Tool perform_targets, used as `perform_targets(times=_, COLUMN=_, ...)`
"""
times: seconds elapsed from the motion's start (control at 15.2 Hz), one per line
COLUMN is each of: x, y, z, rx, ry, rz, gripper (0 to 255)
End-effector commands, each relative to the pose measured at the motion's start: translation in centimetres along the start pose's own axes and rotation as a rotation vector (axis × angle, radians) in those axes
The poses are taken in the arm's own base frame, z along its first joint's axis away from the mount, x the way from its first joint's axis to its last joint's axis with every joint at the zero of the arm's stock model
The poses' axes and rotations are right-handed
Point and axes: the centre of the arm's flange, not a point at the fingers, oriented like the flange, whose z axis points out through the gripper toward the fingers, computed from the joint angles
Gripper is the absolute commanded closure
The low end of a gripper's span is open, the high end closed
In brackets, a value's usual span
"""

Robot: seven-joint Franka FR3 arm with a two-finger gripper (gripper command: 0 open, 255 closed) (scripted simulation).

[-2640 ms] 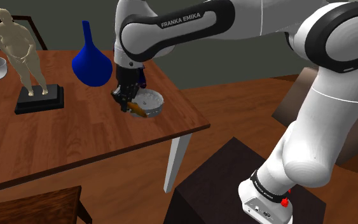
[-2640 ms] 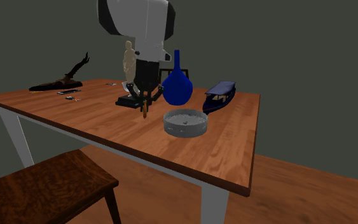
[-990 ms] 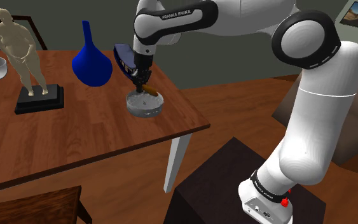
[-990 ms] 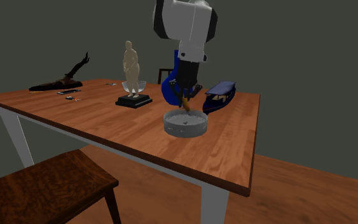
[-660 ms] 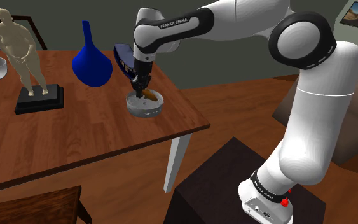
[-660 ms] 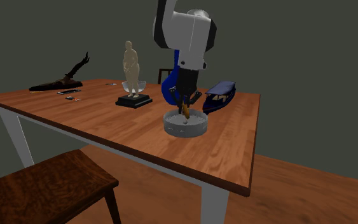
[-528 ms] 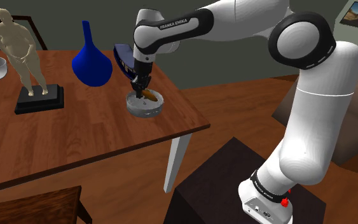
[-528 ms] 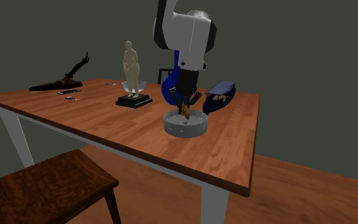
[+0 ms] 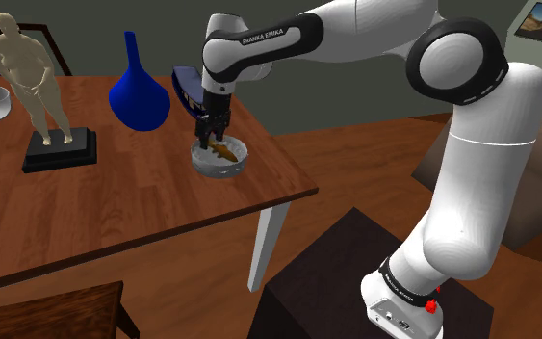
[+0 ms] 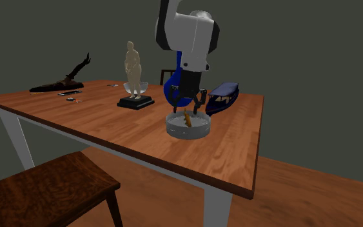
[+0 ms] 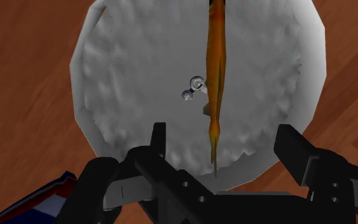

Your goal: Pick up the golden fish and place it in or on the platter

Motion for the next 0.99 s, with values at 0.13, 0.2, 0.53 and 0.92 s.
perform_targets(times=0.13, x=0.0, y=0.0, z=0.0, rx=0.000, ry=0.000, rz=0.000, gripper=0)
perform_targets(times=0.2, x=0.0, y=0.0, z=-1.3, rx=0.000, ry=0.000, rz=0.000, gripper=0)
perform_targets(times=0.53, x=0.0, y=0.0, z=-5.0, rx=0.000, ry=0.000, rz=0.000, gripper=0)
perform_targets(times=0.92, x=0.0, y=0.0, z=-5.0, rx=0.000, ry=0.000, rz=0.000, gripper=0)
